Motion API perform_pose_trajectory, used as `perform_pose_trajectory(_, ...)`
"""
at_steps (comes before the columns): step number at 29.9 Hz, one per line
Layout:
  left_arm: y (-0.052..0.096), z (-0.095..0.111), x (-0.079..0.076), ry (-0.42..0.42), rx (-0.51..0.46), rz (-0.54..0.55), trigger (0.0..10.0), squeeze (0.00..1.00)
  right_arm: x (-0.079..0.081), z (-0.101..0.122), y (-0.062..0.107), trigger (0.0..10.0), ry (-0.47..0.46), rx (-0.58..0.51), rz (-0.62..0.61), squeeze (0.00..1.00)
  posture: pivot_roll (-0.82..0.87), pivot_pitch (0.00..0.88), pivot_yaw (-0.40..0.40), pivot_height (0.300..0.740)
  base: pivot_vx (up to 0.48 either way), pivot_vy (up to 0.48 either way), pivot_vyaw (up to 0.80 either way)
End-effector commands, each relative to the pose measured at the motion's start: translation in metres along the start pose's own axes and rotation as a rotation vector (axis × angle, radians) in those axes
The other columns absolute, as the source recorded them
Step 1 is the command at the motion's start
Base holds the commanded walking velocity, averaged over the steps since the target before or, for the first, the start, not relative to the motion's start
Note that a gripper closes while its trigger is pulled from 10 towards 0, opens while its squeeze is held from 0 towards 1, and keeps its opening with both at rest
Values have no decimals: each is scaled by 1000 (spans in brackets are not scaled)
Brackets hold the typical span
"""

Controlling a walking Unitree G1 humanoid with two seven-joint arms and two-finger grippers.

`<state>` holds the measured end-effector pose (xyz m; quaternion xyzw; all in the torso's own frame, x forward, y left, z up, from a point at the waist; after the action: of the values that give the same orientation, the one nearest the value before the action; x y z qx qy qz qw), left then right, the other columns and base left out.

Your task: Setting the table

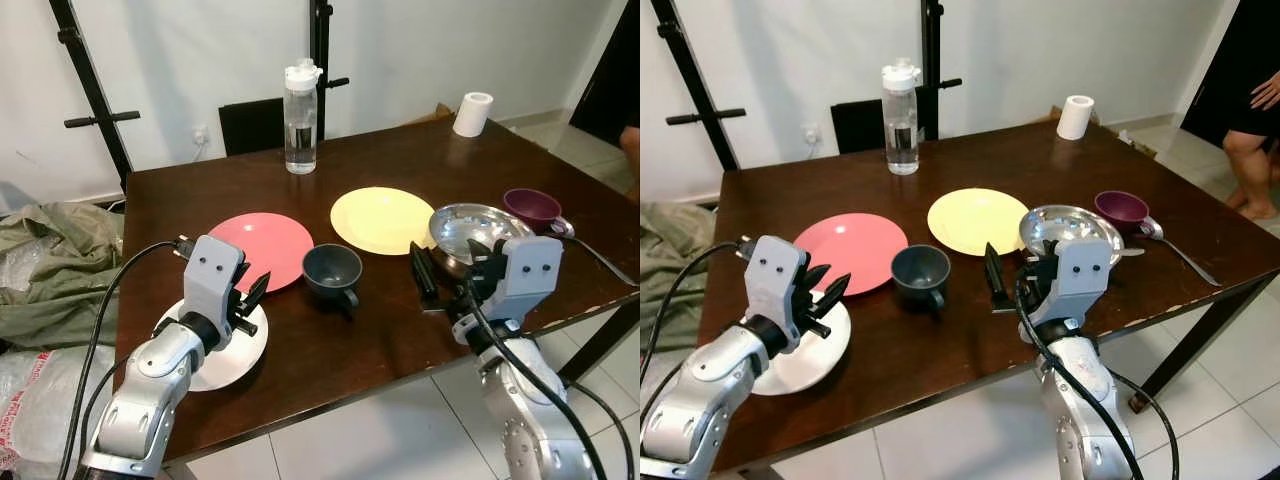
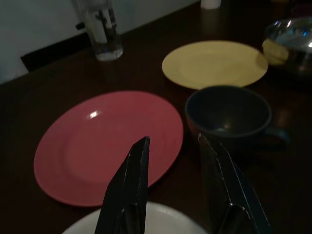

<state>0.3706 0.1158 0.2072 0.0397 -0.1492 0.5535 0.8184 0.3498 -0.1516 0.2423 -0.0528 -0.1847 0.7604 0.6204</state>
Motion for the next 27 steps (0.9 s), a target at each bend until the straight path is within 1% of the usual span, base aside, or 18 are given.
perform_pose_trajectory(1, 0, -7, 0, -7, 29, 4, 10000, 0, 2, -4, 0, 10000, -14, 8, 8, 0, 16, 40, 85, 740, 0, 0, 0)
perform_pose_trajectory(2, -1, -6, 0, -5, 24, 5, 10000, 0, 4, -3, -1, 10000, -16, 7, 16, 0, 18, 48, 78, 740, 0, 0, 0)
perform_pose_trajectory(3, -3, -1, -2, -26, 6, 1, 10000, 0, 14, -10, -3, 10000, -9, 51, 82, 0, 17, 48, 82, 740, 0, 0, 0)
perform_pose_trajectory(4, -3, 0, -3, -30, 1, 0, 10000, 0, 18, -16, -3, 10000, 5, 81, 110, 0, 17, 48, 82, 740, 0, 0, 0)
perform_pose_trajectory(5, -3, 0, -3, -30, 1, 0, 10000, 0, 18, -16, -3, 10000, 5, 81, 110, 0, 17, 48, 82, 740, 0, 0, 0)
perform_pose_trajectory(7, -4, 4, -2, -36, -9, -1, 10000, 0, 22, -26, -4, 10000, 6, 108, 130, 0, 21, 48, 84, 740, 0, 0, 0)
perform_pose_trajectory(8, -4, 7, 0, -42, -16, 0, 10000, 0, 22, -30, -8, 10000, 10, 112, 129, 0, 29, 54, 82, 740, 0, 0, 0)
perform_pose_trajectory(9, -4, 10, 6, -55, -23, 7, 10000, 0, 24, -33, -14, 10000, 13, 116, 130, 0, 33, 59, 81, 740, 0, 0, 0)
perform_pose_trajectory(12, -3, 14, 19, -88, -28, 21, 10000, 0, 29, -35, -25, 10000, 9, 119, 157, 0, 42, 63, 80, 740, 0, 0, 0)
perform_pose_trajectory(15, 1, 18, 31, -130, -32, 18, 10000, 0, 35, -39, -25, 10000, 33, 151, 220, 0, 52, 53, 67, 740, 0, 0, 0)
perform_pose_trajectory(17, 2, 19, 33, -138, -33, 16, 10000, 0, 36, -41, -24, 10000, 40, 160, 231, 0, 52, 53, 67, 740, 0, 0, 0)
perform_pose_trajectory(19, 4, 20, 36, -142, -36, 20, 10000, 0, 39, -49, -19, 10000, 33, 202, 274, 0, 51, 50, 62, 740, 0, 0, 0)
perform_pose_trajectory(20, 4, 21, 36, -142, -39, 20, 10000, 0, 42, -54, -16, 10000, 32, 224, 301, 0, 47, 52, 62, 740, 0, 0, 0)
perform_pose_trajectory(21, 4, 21, 36, -142, -39, 20, 10000, 0, 42, -54, -16, 10000, 32, 224, 301, 0, 47, 52, 62, 740, 0, 0, 0)
perform_pose_trajectory(22, 3, 23, 32, -139, -48, 21, 10000, 0, 48, -62, -13, 10000, 47, 252, 362, 0, 45, 58, 57, 740, 0, 0, 0)
perform_pose_trajectory(23, 2, 24, 30, -137, -52, 22, 10000, 0, 50, -65, -13, 10000, 56, 256, 383, 0, 45, 57, 57, 740, 0, 0, 0)
perform_pose_trajectory(25, 1, 26, 28, -106, -64, 29, 10000, 0, 50, -66, -16, 10000, 41, 257, 385, 0, 44, 59, 56, 740, 0, 0, 0)
perform_pose_trajectory(27, 0, 28, 26, -94, -71, 28, 10000, 0, 52, -66, -18, 10000, 44, 259, 397, 0, 45, 61, 52, 740, 0, 0, 0)
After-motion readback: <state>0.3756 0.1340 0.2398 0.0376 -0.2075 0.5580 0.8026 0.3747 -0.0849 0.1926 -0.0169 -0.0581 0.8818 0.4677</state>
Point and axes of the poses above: a point about 5 cm out from each wrist's last joint towards the gripper, its own y axis pointing back from the gripper into the wrist, its own z axis along the axis of the wrist's last joint, x = y × z, the point moved 6 cm from there along -y, pointing out of the wrist towards the gripper, and after that the axes turned 7 degrees about -y, right-handed, at the moved point
